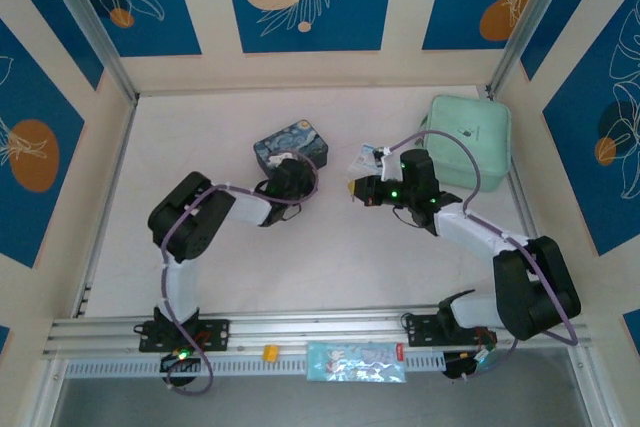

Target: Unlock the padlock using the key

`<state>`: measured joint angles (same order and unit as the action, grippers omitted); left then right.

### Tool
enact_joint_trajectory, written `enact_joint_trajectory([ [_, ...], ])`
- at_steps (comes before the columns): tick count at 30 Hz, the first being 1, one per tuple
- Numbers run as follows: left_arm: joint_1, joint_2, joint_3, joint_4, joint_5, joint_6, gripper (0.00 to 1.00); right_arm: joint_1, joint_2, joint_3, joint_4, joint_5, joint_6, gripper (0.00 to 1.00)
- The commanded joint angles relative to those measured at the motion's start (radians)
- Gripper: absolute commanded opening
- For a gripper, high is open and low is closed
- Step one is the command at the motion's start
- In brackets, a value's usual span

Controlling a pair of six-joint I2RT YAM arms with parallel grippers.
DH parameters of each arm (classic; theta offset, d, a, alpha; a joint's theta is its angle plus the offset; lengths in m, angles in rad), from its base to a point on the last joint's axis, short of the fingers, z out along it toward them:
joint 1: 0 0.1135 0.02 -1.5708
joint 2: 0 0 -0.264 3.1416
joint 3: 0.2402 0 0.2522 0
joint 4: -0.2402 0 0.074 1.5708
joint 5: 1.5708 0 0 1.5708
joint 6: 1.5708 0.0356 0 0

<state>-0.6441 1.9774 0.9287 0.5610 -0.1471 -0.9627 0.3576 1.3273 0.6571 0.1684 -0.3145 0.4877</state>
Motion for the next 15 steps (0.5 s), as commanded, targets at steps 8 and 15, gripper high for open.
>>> enact_joint_trajectory([
  [8,0.069,-0.146,-0.173,0.333,0.233,-0.235,0.00,0.026,0.168,0.016,0.132,-0.161,0.034,0.00],
  [15,0.092,-0.145,-0.226,0.523,0.360,-0.353,0.00,0.039,0.292,0.048,0.244,-0.257,0.069,0.00],
])
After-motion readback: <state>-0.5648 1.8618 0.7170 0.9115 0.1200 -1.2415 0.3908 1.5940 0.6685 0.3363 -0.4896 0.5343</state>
